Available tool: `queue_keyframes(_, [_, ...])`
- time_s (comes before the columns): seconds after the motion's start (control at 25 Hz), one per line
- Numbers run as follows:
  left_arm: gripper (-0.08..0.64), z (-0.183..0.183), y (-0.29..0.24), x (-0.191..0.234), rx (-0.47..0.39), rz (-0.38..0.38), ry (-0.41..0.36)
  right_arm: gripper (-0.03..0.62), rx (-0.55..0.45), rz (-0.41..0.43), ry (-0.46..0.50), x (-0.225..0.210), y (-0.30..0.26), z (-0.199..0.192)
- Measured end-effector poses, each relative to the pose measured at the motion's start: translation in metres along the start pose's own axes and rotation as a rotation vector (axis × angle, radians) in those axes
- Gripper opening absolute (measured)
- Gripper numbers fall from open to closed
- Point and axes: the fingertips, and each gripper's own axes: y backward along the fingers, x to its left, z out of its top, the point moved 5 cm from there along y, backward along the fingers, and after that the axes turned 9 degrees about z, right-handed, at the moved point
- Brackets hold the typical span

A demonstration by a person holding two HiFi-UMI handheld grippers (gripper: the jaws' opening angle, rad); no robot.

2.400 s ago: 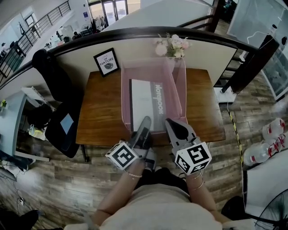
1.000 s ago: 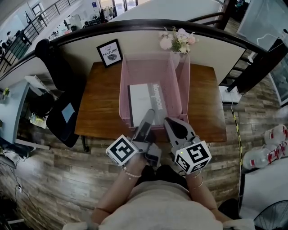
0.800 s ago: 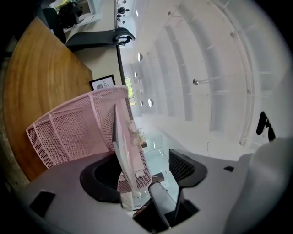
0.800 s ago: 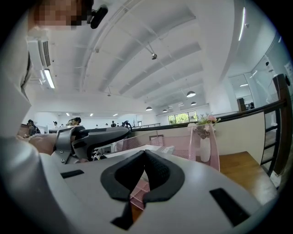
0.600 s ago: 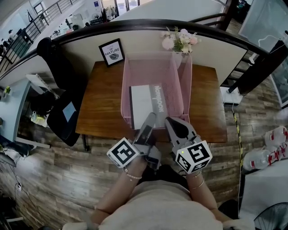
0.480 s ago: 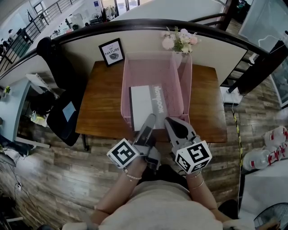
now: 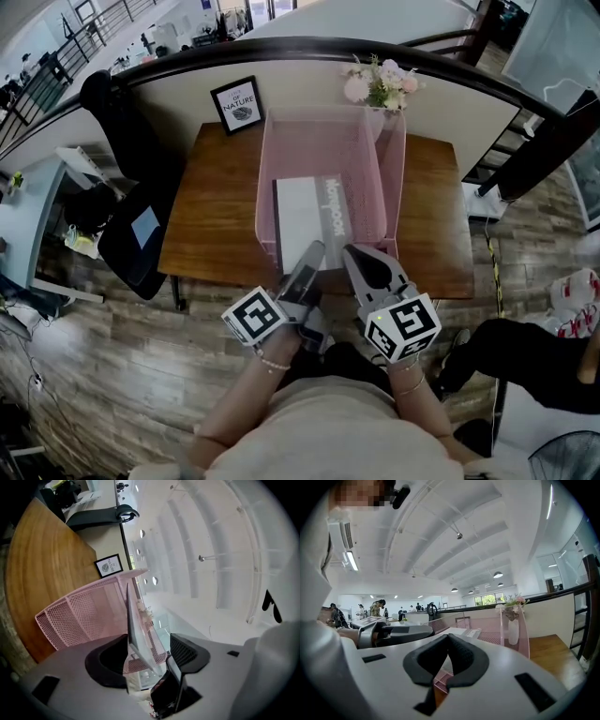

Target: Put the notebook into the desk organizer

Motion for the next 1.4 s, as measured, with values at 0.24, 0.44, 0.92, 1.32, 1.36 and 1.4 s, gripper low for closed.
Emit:
queue_keyframes(0.24, [0.285, -0.003, 0.005, 0.007, 0.010, 0.014, 0.001, 0.012, 0.005, 0.000, -0.001, -0.001, 0.001, -0.002])
queue_keyframes(0.44, [0.278, -0.008, 0.010, 0.013, 0.046, 0.026, -0.016, 0.012, 0.011, 0.002, -0.002, -0.003, 0.000, -0.003])
queue_keyframes(0.92, [0.130, -0.007, 0.025, 0.024, 0.088, 0.006, -0.032, 0.012, 0.012, 0.004, 0.000, -0.003, -0.004, -0.003])
queue_keyframes(1.32, [0.048, 0.002, 0.005, 0.017, 0.112, -0.046, -0.048, 0.012, 0.005, -0.009, 0.000, -0.001, -0.001, -0.004])
queue_keyframes(1.36, [0.049, 0.004, 0.002, 0.016, 0.111, -0.052, -0.048, 0.012, 0.005, -0.009, 0.002, -0.001, -0.001, -0.004])
queue_keyframes(1.4, [0.048, 0.005, 0.000, 0.015, 0.108, -0.058, -0.049, 0.012, 0.005, -0.009, 0.004, -0.001, -0.002, -0.003])
